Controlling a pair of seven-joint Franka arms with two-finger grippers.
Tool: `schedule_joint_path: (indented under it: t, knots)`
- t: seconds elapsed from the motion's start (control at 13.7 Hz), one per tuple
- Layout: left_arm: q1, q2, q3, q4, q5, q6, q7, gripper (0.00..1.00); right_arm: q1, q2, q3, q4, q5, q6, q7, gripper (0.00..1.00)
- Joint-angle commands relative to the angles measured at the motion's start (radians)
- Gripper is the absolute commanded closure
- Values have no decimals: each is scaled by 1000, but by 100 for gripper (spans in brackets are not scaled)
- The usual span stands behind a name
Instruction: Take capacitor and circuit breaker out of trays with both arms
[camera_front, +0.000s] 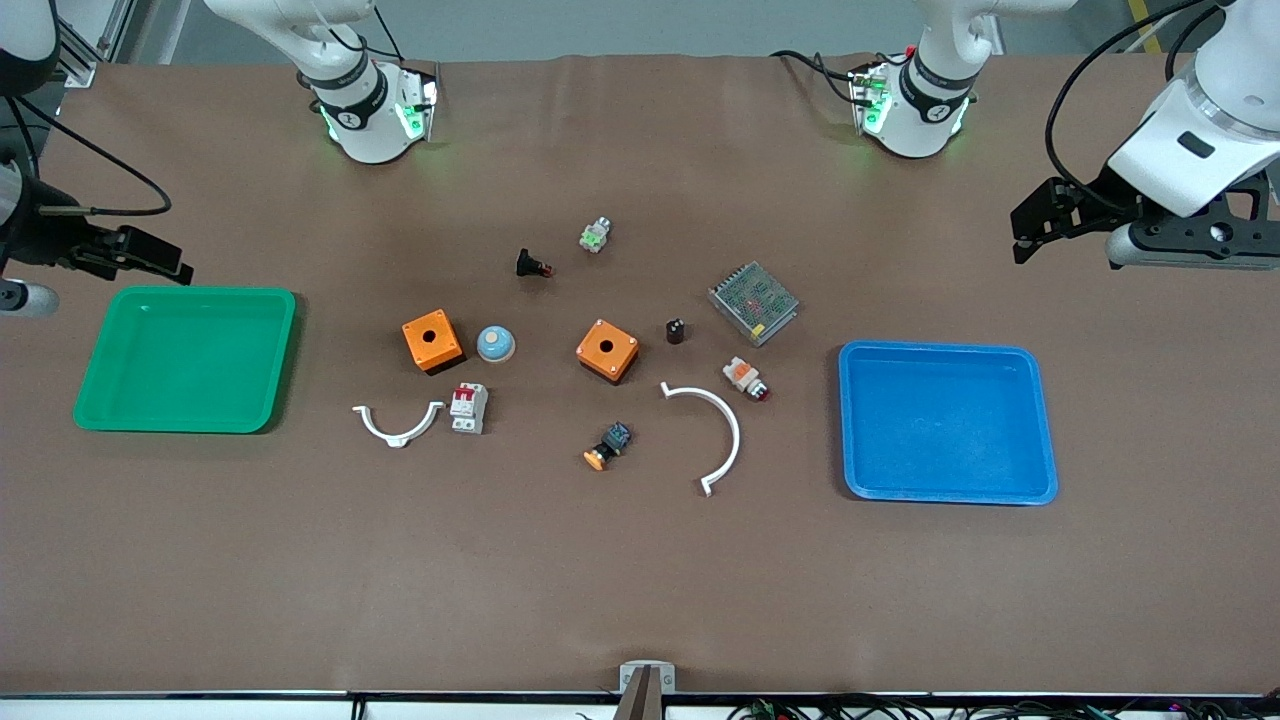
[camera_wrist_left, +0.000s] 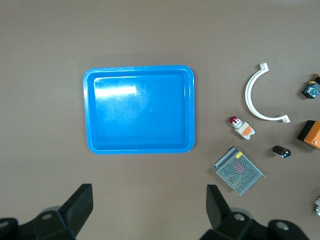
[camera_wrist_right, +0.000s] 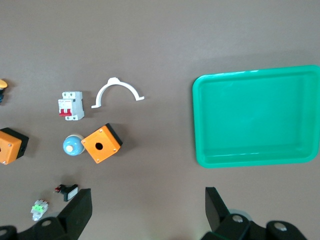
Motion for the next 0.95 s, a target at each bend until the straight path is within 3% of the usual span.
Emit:
schedule_joint_path:
  t: [0.0, 0.44, 0.88]
  knots:
    - [9, -3, -5, 8, -6, -18, 12, 0, -19, 3, 18, 90, -28, -17, -10, 0]
    - [18, -2, -3, 10, 1, -18, 12, 0, -19, 19, 18, 160, -22, -2, -12, 0]
    - [20, -2, -2, 10, -1, -38, 10, 0, -19, 22, 18, 164, -20, 1, -12, 0]
